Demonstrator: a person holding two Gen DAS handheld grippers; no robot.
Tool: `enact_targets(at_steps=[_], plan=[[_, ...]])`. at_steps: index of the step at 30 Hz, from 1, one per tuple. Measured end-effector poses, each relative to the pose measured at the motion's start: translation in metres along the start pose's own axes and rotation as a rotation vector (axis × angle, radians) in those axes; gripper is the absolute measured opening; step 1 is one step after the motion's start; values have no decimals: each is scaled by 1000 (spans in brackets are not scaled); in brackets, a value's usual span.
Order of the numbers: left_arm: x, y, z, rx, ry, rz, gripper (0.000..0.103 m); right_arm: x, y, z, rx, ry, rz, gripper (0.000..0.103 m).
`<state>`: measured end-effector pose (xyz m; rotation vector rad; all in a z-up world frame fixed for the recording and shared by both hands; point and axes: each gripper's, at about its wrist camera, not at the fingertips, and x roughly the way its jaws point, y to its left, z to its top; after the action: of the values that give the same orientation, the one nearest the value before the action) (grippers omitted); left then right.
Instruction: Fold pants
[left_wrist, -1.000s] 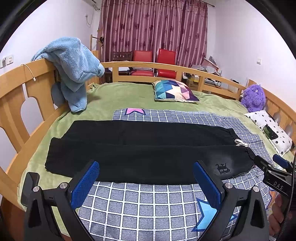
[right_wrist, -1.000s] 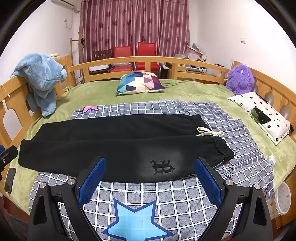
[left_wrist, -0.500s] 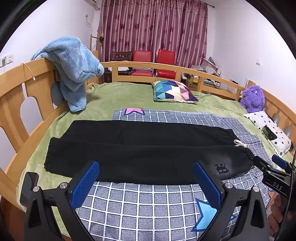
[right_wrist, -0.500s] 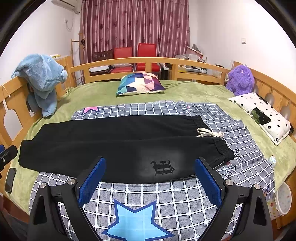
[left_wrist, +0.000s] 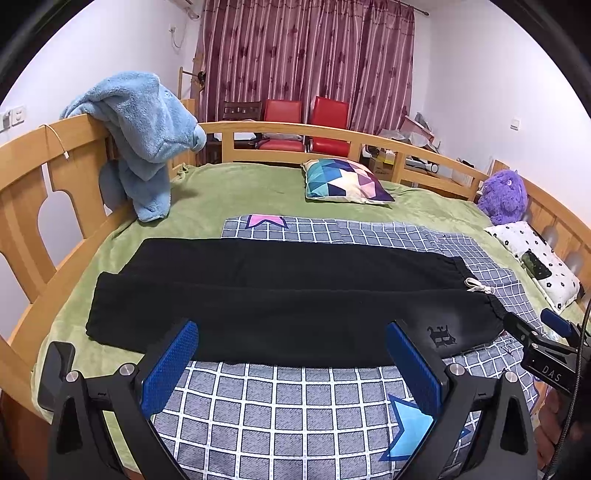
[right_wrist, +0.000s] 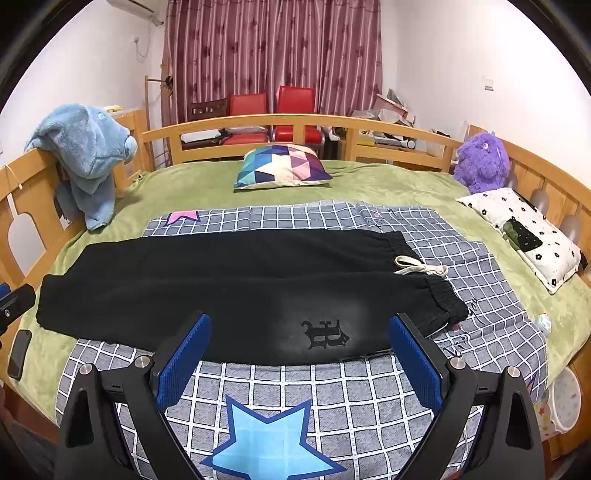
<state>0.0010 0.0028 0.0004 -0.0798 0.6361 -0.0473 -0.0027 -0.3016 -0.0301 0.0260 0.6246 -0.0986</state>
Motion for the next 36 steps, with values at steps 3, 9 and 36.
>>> enact_targets(at_steps=[3,9,36], plan=[[0,1,0,-2,0,-6,102,0,0,-1,5,0,0,95],[-1,0,0,18,-7,-20,102,0,2,-2,-8,-7,-12,95],[55,93,-48,-151,107,32,93,76,-49,-43,58,98,54,84]])
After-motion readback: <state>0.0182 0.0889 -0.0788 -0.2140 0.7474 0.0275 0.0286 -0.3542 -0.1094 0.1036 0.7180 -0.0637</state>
